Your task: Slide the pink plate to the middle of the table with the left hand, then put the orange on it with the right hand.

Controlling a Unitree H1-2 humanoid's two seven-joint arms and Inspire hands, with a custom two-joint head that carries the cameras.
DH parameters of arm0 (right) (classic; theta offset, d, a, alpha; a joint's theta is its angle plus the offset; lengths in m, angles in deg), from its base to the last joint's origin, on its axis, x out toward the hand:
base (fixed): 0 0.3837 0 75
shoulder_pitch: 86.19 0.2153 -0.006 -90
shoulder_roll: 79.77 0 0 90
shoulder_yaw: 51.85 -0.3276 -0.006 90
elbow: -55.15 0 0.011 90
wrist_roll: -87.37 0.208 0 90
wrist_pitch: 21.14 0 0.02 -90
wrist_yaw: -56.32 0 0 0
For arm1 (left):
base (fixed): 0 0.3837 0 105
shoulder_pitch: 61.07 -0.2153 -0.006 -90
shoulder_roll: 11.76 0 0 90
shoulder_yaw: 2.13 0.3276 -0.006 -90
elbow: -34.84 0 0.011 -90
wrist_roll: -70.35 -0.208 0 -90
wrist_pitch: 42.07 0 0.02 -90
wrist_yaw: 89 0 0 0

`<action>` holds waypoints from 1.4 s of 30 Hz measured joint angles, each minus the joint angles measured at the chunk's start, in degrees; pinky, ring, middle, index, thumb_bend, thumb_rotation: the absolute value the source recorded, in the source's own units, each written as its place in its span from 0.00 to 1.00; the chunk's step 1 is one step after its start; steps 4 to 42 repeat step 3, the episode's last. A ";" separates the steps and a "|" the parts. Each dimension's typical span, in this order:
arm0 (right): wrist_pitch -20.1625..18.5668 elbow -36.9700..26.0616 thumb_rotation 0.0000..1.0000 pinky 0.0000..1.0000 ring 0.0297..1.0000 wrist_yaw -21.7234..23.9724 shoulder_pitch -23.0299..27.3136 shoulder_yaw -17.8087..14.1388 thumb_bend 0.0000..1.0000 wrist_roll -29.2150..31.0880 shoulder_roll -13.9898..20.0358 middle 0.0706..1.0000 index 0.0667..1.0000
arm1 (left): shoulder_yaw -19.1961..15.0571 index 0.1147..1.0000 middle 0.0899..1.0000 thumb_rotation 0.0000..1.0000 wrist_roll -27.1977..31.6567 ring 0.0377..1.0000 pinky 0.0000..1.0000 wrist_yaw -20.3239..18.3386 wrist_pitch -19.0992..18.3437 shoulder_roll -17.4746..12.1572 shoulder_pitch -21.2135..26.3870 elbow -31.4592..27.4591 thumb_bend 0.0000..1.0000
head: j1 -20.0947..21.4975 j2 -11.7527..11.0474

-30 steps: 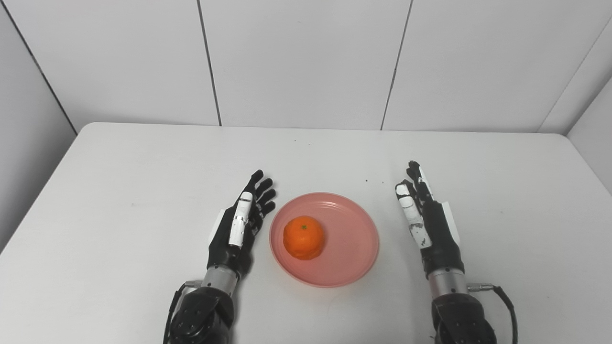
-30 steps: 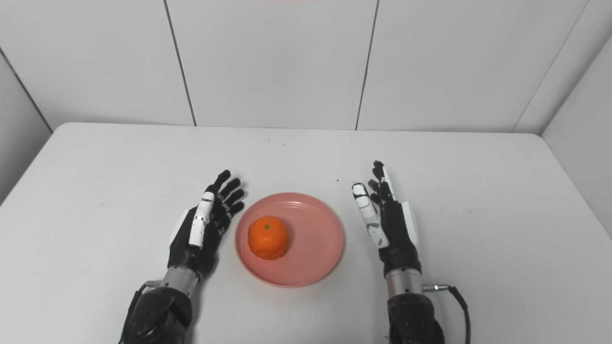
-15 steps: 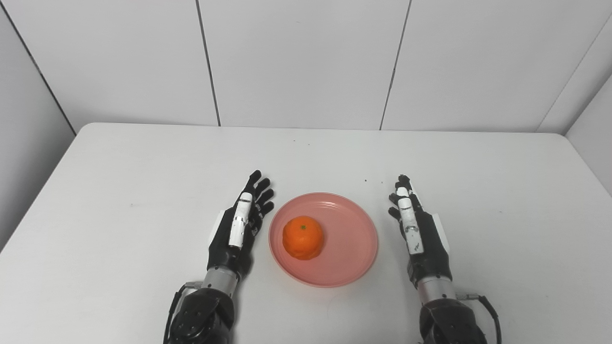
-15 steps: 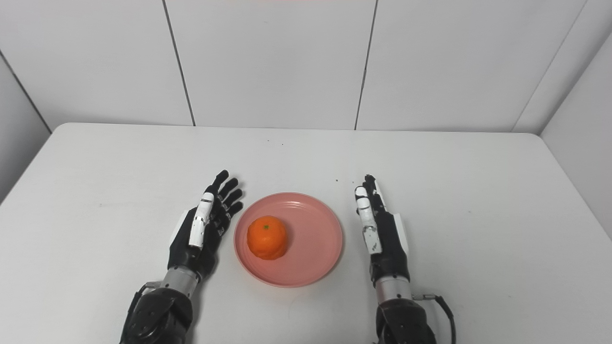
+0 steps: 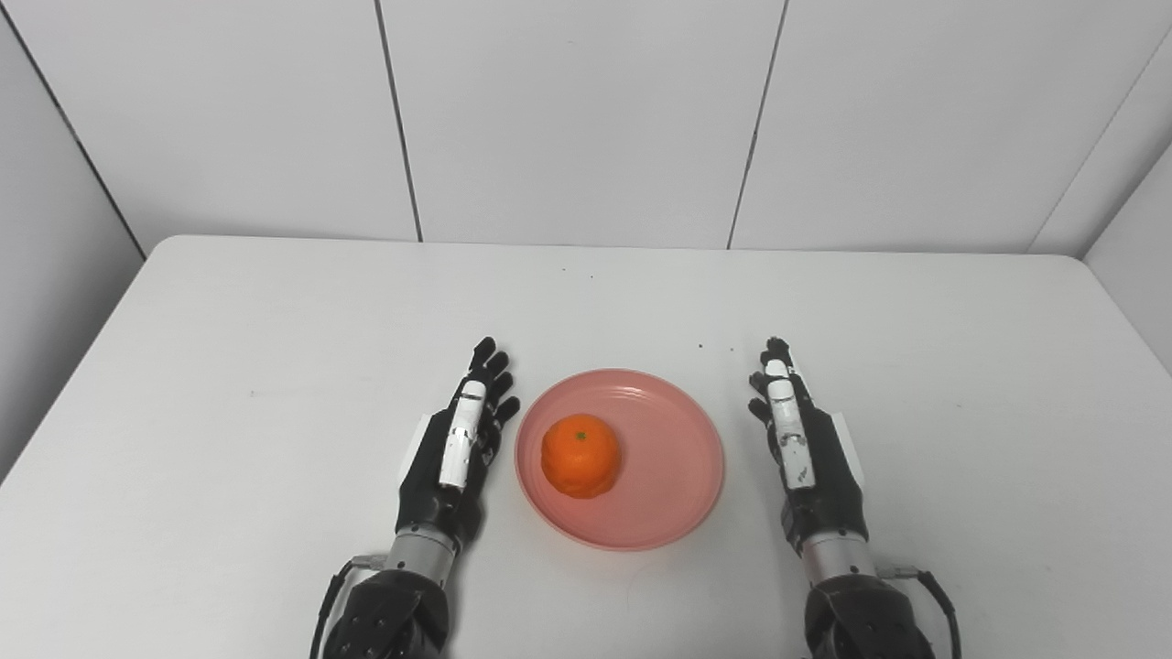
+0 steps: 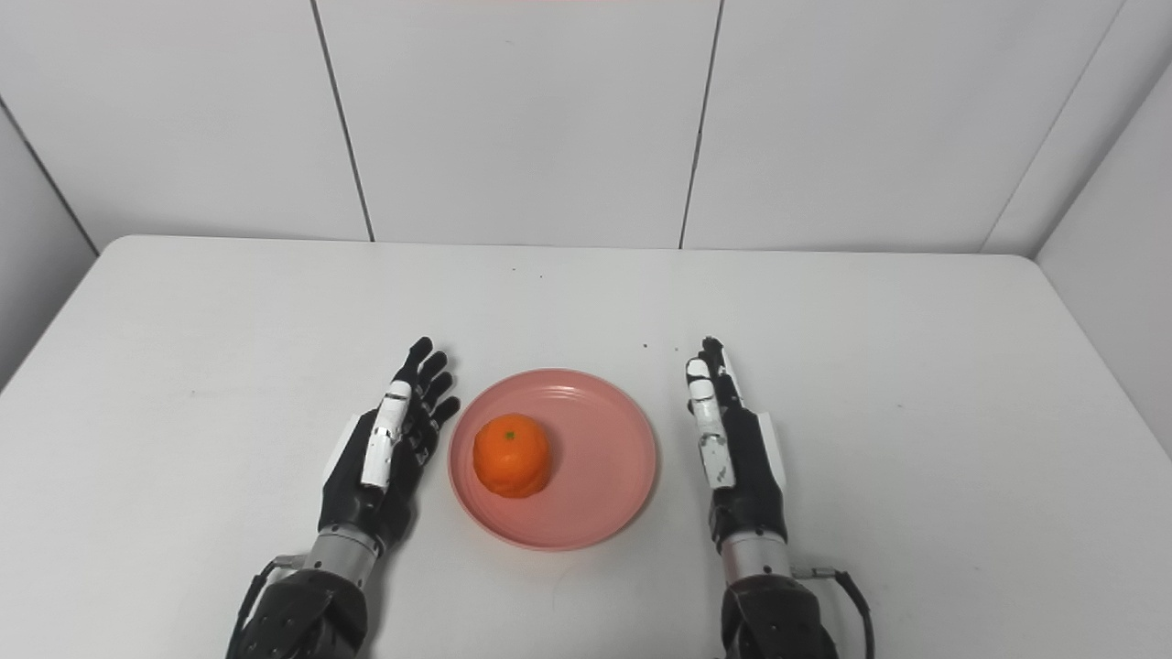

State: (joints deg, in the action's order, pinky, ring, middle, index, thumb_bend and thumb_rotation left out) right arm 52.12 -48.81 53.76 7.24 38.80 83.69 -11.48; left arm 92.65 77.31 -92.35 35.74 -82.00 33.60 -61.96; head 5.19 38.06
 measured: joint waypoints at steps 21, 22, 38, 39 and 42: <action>0.00 0.00 1.00 0.96 0.95 -0.48 0.00 -0.06 0.32 0.29 0.00 0.97 0.97 | 0.00 1.00 1.00 1.00 0.01 1.00 1.00 0.02 0.26 0.00 -0.09 0.02 0.40 | -0.09 0.00; 0.00 0.00 1.00 0.96 0.95 -0.48 0.00 -0.06 0.32 0.29 0.00 0.97 0.97 | 0.00 1.00 1.00 1.00 0.01 1.00 1.00 0.02 0.26 0.00 -0.09 0.02 0.40 | -0.09 0.00; 0.00 0.00 1.00 0.96 0.95 -0.48 0.00 -0.06 0.32 0.29 0.00 0.97 0.97 | 0.00 1.00 1.00 1.00 0.01 1.00 1.00 0.02 0.26 0.00 -0.09 0.02 0.40 | -0.09 0.00; 0.00 0.00 1.00 0.96 0.95 -0.48 0.00 -0.06 0.32 0.29 0.00 0.97 0.97 | 0.00 1.00 1.00 1.00 0.01 1.00 1.00 0.02 0.26 0.00 -0.09 0.02 0.40 | -0.09 0.00; 0.00 0.00 1.00 0.96 0.95 -0.48 0.00 -0.06 0.32 0.29 0.00 0.97 0.97 | 0.00 1.00 1.00 1.00 0.01 1.00 1.00 0.02 0.26 0.00 -0.09 0.02 0.40 | -0.09 0.00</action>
